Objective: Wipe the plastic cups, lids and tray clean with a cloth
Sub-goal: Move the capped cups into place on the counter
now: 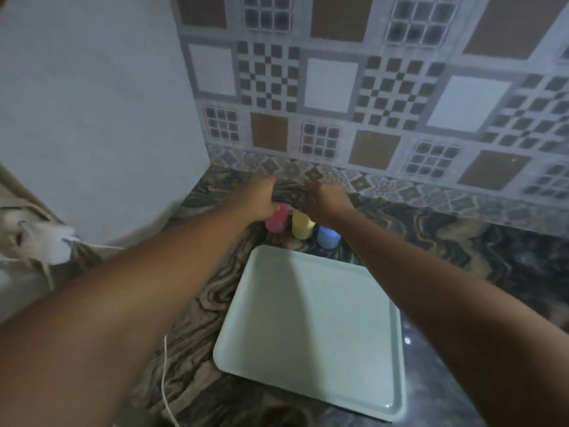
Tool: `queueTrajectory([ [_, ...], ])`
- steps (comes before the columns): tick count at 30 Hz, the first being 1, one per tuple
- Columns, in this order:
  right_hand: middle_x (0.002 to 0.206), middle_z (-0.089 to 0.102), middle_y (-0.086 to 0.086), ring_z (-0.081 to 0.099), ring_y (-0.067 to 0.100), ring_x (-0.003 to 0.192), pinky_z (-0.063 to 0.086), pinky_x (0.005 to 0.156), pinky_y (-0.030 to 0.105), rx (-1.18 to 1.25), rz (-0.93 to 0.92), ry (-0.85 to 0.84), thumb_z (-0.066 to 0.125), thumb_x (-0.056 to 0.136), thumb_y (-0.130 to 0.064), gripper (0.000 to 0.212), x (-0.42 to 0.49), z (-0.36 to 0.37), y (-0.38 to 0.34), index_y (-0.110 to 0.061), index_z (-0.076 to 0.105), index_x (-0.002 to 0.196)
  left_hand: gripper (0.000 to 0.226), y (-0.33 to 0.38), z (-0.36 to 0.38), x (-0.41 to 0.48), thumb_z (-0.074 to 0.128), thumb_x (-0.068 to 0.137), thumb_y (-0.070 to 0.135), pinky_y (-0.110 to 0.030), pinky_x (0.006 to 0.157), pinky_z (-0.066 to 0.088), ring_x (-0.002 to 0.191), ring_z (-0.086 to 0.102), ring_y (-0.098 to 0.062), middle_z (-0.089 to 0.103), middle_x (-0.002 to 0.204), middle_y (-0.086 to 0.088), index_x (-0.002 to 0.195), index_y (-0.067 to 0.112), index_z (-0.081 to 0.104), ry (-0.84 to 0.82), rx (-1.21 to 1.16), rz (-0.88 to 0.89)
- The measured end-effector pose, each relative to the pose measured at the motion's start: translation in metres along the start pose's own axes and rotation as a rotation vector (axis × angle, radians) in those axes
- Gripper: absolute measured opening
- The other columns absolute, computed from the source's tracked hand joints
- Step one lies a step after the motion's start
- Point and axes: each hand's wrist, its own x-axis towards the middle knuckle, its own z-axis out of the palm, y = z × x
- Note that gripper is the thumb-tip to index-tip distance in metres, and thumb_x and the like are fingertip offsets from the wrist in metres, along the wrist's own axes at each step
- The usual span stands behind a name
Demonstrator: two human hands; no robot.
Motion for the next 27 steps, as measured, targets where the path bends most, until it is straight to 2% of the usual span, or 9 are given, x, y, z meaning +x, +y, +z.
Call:
queueTrajectory([
  [2,0.136,0.062,0.018,0.059,0.039,0.123,0.048,0.103,0.051,-0.077,0.048,-0.073,0.070,0.092,-0.045,0.071,0.004,0.016,0.011,-0.027,0.039,0.154,0.066,-0.007,0.022,0.014,0.074,0.080,0.032,-0.041,0.081,0.054,0.103,0.062,-0.035,0.063,0.116,-0.017,0.136,0.010,0.047,-0.063,0.033,0.012],
  [4,0.142,0.059,0.014,0.054,0.036,0.131,0.034,0.112,0.060,-0.161,0.060,-0.122,0.069,0.091,-0.050,0.079,0.011,0.033,0.018,-0.031,0.031,0.157,0.082,-0.016,0.040,0.027,0.077,0.077,0.032,-0.042,0.090,0.050,0.120,0.054,-0.037,0.055,0.133,-0.020,0.145,0.009,0.038,-0.118,0.063,0.027],
  [6,0.148,0.055,0.010,0.051,0.034,0.134,0.024,0.114,0.064,-0.218,0.056,-0.161,0.070,0.089,-0.052,0.087,0.017,0.047,0.019,-0.032,0.024,0.160,0.099,-0.025,0.057,0.037,0.081,0.073,0.037,-0.045,0.102,0.045,0.136,0.041,-0.037,0.035,0.153,-0.018,0.152,0.014,0.027,-0.173,0.106,0.032],
  [9,0.146,0.057,0.009,0.053,0.033,0.133,0.021,0.115,0.067,-0.277,0.068,-0.210,0.074,0.082,-0.060,0.105,0.025,0.060,0.017,-0.029,0.015,0.162,0.106,-0.037,0.073,0.044,0.082,0.073,0.044,-0.052,0.111,0.035,0.145,0.027,-0.040,0.015,0.163,-0.014,0.155,0.026,0.019,-0.263,0.167,0.015],
  [12,0.142,0.059,0.009,0.055,0.032,0.130,0.020,0.115,0.067,-0.309,0.070,-0.224,0.075,0.083,-0.056,0.103,0.028,0.075,0.017,-0.025,0.017,0.162,0.095,-0.051,0.087,0.048,0.085,0.073,0.035,-0.049,0.116,0.029,0.144,0.029,-0.037,0.038,0.155,-0.013,0.151,0.018,0.033,-0.259,0.066,0.107],
  [15,0.132,0.065,0.009,0.062,0.033,0.120,0.023,0.114,0.065,-0.274,0.082,-0.161,0.071,0.089,-0.037,0.074,0.030,0.081,0.017,-0.023,0.035,0.152,0.075,-0.059,0.095,0.046,0.079,0.079,0.020,-0.044,0.107,0.040,0.133,0.045,-0.037,0.049,0.145,-0.016,0.145,0.016,0.043,-0.172,-0.081,0.099],
  [17,0.124,0.068,0.010,0.064,0.034,0.114,0.025,0.113,0.063,-0.263,0.086,-0.129,0.068,0.091,-0.032,0.062,0.032,0.083,0.017,-0.020,0.041,0.146,0.071,-0.058,0.098,0.046,0.076,0.080,0.013,-0.042,0.106,0.040,0.129,0.048,-0.037,0.050,0.143,-0.018,0.144,0.014,0.046,-0.129,-0.108,0.101],
  [22,0.116,0.070,0.010,0.065,0.035,0.109,0.027,0.112,0.058,-0.259,0.100,-0.100,0.068,0.090,-0.033,0.056,0.033,0.082,0.015,-0.020,0.047,0.141,0.069,-0.051,0.101,0.046,0.071,0.082,0.008,-0.043,0.103,0.042,0.127,0.048,-0.041,0.049,0.141,-0.022,0.145,0.012,0.043,-0.107,-0.107,0.095],
  [27,0.129,0.066,0.008,0.066,0.034,0.112,0.030,0.106,0.052,-0.182,0.101,0.021,0.072,0.087,-0.041,0.064,0.025,0.066,0.013,-0.025,0.047,0.144,0.062,-0.045,0.087,0.038,0.069,0.081,0.009,-0.040,0.093,0.046,0.114,0.054,-0.041,0.050,0.128,-0.023,0.139,0.015,0.049,-0.098,-0.118,0.066],
])
